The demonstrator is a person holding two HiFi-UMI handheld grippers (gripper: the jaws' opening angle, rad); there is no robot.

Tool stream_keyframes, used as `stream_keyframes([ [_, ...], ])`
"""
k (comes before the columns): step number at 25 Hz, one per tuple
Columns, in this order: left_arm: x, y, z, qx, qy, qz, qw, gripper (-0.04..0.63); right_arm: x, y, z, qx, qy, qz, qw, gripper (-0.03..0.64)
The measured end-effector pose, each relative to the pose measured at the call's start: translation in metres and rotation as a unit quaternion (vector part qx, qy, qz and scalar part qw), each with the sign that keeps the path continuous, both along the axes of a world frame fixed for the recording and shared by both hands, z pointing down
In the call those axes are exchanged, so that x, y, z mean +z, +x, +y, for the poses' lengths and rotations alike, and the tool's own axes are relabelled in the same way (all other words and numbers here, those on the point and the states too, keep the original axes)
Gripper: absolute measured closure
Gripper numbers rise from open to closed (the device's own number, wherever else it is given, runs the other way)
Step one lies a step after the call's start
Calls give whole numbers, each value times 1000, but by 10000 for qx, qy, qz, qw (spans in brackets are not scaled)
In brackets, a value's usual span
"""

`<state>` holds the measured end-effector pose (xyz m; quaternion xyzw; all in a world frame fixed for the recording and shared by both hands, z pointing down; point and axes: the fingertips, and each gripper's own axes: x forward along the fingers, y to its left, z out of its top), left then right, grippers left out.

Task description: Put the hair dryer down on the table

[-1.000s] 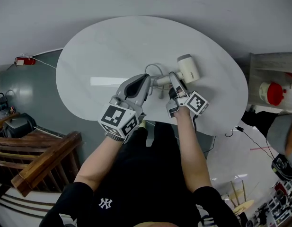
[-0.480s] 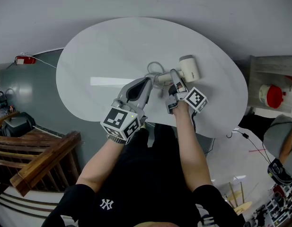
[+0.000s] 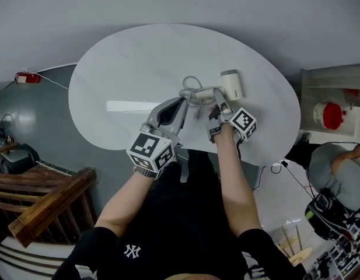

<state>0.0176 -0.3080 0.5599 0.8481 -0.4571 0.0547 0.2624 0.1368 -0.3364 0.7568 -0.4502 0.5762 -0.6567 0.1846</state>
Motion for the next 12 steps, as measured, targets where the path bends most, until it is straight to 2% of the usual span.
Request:
stream_keyframes([
  [8, -3, -1, 28, 201, -50, 57, 9998, 595, -18, 9, 30, 252, 47, -14, 9997, 399],
  [12, -10, -3, 44, 347, -61, 82, 9993, 595, -39, 10, 47, 251, 256, 85, 9993, 444],
])
